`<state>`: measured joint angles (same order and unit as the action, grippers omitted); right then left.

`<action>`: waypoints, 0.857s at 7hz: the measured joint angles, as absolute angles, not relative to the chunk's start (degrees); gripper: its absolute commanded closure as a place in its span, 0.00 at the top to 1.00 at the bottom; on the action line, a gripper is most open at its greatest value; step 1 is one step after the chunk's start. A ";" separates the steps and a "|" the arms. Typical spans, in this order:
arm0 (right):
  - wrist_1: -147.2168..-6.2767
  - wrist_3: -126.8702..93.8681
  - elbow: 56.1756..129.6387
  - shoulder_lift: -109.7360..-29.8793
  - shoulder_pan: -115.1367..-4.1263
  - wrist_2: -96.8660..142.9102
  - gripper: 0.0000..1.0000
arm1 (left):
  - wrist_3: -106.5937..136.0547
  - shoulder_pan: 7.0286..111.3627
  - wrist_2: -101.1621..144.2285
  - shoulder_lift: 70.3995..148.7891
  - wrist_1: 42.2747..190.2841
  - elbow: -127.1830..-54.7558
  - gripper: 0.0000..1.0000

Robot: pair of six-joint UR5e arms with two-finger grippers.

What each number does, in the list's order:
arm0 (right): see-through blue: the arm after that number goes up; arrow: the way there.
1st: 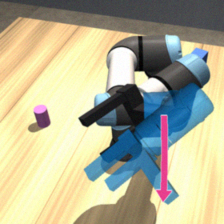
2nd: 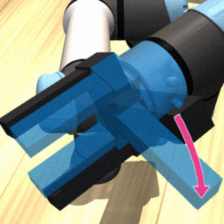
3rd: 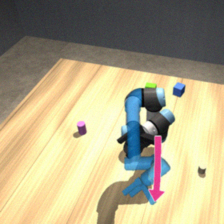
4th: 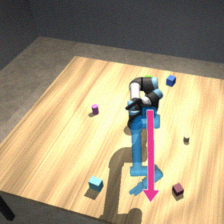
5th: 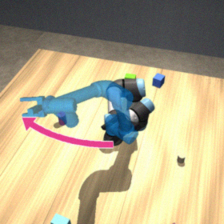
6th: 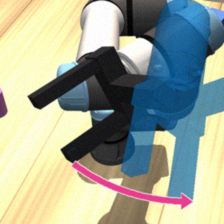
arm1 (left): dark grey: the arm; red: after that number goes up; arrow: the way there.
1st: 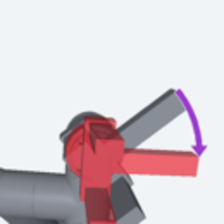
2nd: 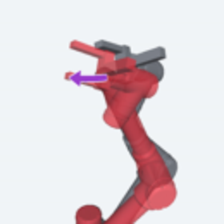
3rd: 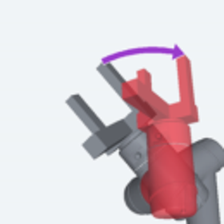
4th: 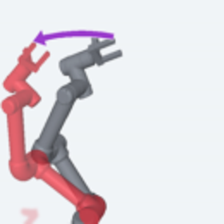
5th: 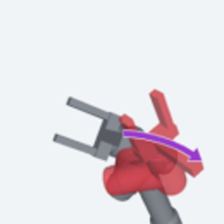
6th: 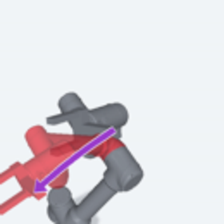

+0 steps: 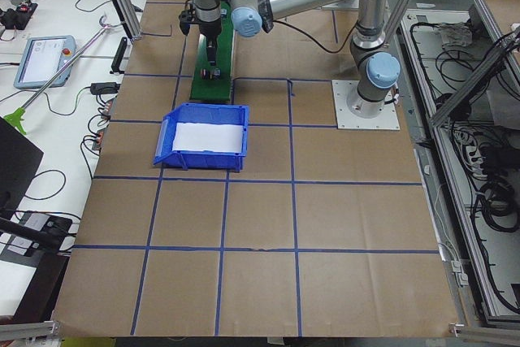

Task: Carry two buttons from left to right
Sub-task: 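Raise the left gripper while the right gripper reaches toward the yellow button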

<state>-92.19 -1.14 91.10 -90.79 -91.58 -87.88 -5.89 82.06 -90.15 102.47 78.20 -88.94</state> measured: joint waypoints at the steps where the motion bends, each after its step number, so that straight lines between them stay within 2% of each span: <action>1: -92.22 -1.14 91.19 -90.79 -91.58 -87.83 1.00 | -5.89 82.71 -90.11 100.12 81.58 -88.45 1.00; 4: -93.56 -1.20 91.43 -89.84 -91.56 -87.58 1.00 | -3.98 84.98 -90.47 95.10 88.74 -88.48 1.00; 6: -98.69 -1.17 91.68 -86.38 -91.60 -87.56 1.00 | -3.41 85.21 -90.29 93.91 89.53 -89.10 1.00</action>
<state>-98.69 -1.17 91.68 -86.38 -91.60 -87.56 -3.41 85.21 -90.29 93.91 89.53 -89.10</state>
